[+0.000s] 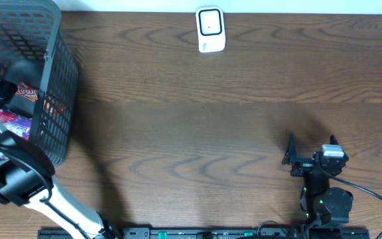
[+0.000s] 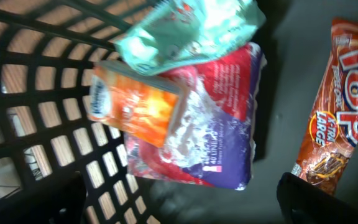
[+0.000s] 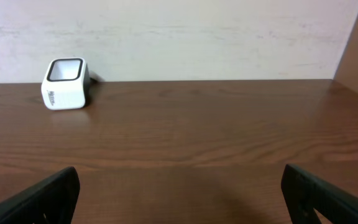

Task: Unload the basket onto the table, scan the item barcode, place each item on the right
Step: 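Move the left gripper over the basket and reach down inside, then grasp the purple-red wrapped pack in the basket with the left gripper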

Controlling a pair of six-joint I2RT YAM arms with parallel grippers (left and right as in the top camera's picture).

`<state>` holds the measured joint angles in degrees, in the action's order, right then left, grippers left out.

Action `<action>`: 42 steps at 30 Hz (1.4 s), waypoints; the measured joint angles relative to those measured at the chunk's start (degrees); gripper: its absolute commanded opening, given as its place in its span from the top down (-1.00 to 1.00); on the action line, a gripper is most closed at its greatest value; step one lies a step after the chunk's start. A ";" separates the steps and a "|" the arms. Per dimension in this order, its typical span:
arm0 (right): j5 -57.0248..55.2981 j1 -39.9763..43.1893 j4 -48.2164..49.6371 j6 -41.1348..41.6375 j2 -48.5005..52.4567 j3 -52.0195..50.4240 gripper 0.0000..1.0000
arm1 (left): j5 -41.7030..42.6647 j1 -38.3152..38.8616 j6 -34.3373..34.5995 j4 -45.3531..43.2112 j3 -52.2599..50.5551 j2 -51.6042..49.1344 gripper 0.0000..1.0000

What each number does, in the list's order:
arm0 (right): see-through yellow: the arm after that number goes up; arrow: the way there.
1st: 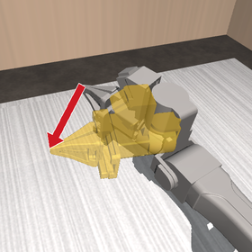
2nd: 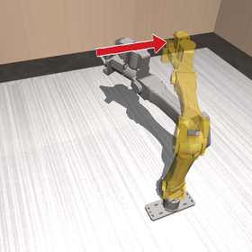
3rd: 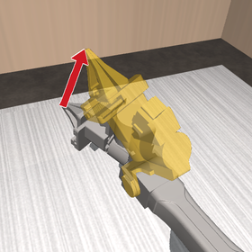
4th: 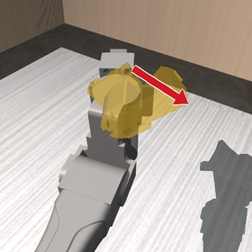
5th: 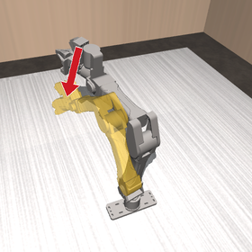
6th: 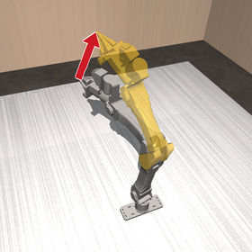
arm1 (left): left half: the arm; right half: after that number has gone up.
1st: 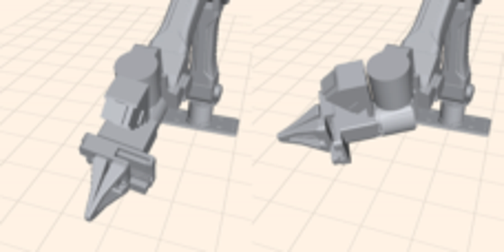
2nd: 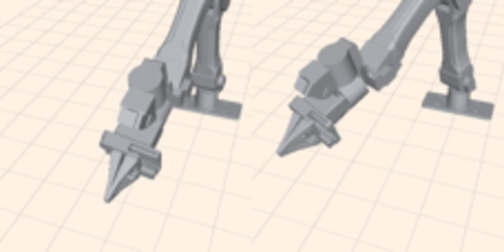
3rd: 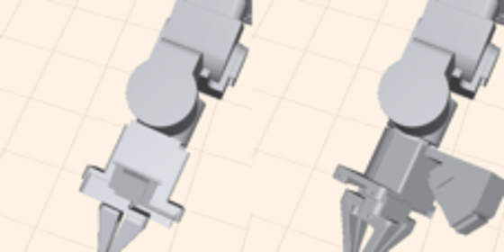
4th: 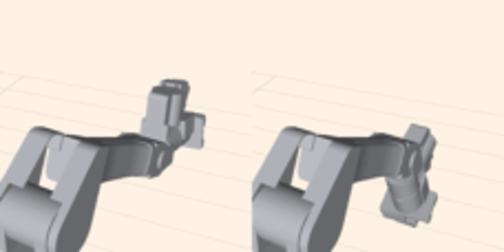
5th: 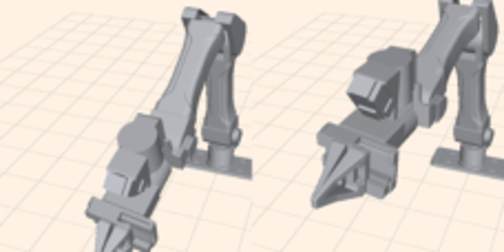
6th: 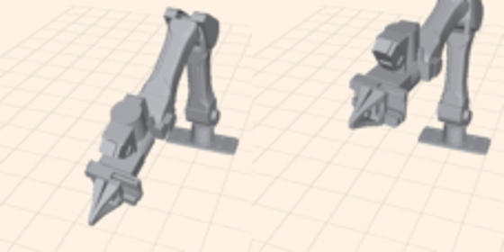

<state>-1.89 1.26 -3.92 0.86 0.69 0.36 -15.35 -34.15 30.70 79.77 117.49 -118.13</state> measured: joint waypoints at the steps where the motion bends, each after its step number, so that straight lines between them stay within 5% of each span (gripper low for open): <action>1: 0.00 -0.02 0.00 0.00 0.00 0.00 -0.99 | 0.00 0.46 0.04 0.02 -0.07 -0.50 -0.95; 19: 0.00 -0.02 0.00 0.00 0.00 0.00 -0.99 | 0.00 3.30 5.49 -7.23 -13.68 -1.05 -0.96; 42: 0.00 -0.02 0.02 0.00 0.00 0.00 -0.99 | -4.74 4.26 2.45 -14.32 -20.09 -1.05 -0.96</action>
<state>-1.89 1.23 -3.90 0.86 0.69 0.36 -20.10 -29.89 33.15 65.45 97.41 -119.17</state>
